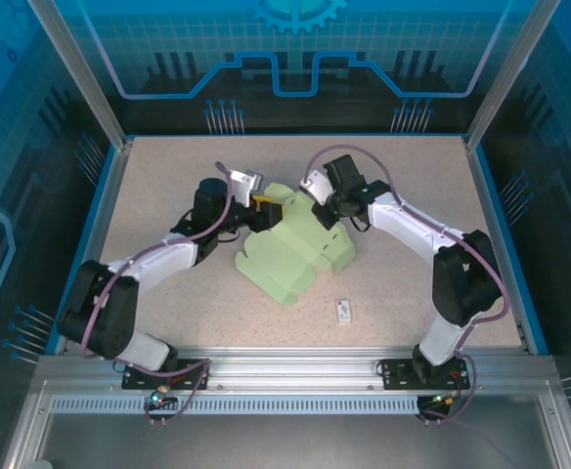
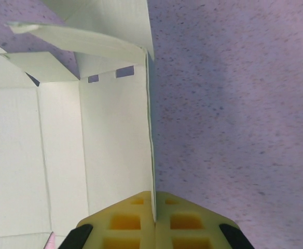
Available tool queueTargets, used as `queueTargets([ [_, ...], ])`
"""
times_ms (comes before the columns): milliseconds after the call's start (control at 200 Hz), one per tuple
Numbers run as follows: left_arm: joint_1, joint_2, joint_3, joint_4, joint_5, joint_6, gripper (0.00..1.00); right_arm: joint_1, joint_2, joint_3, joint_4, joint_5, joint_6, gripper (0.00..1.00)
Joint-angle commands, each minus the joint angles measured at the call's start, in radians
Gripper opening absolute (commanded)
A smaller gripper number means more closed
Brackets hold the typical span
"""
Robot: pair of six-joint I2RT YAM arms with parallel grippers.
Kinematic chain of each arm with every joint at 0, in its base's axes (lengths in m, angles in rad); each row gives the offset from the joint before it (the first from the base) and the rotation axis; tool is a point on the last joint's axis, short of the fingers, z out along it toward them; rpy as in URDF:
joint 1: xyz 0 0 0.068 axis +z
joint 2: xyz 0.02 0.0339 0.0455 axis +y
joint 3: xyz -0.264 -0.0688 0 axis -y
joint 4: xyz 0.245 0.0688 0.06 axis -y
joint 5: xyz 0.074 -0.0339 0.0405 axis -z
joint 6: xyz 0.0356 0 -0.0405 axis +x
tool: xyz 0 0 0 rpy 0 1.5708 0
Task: Fold the paper box
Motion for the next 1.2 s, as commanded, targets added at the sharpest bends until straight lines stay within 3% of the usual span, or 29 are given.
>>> queueTargets([
  [0, 0.034, -0.073, -0.033, -0.109, -0.140, 0.021, 0.57, 0.039, -0.032, -0.012, 0.003, 0.145, -0.126, 0.01],
  [210, 0.125, -0.119, -0.064, -0.169, -0.282, -0.020, 0.59, 0.121, 0.021, -0.011, 0.052, 0.354, -0.195, 0.01],
  [335, 0.195, -0.047, -0.036, -0.214, -0.271, -0.054, 0.58, 0.170, 0.050, -0.035, 0.138, 0.456, -0.229, 0.00],
  [585, 0.229, 0.127, 0.063, -0.309, -0.347, -0.022, 0.58, 0.245, 0.092, -0.093, 0.321, 0.631, -0.355, 0.00],
  [895, 0.218, 0.330, 0.192, -0.324, -0.119, -0.077, 0.56, 0.266, 0.109, -0.187, 0.512, 0.686, -0.481, 0.00],
  [1196, 0.180, 0.442, 0.262, -0.271, 0.005, -0.090, 0.56, 0.251, 0.113, -0.226, 0.559, 0.643, -0.511, 0.00],
])
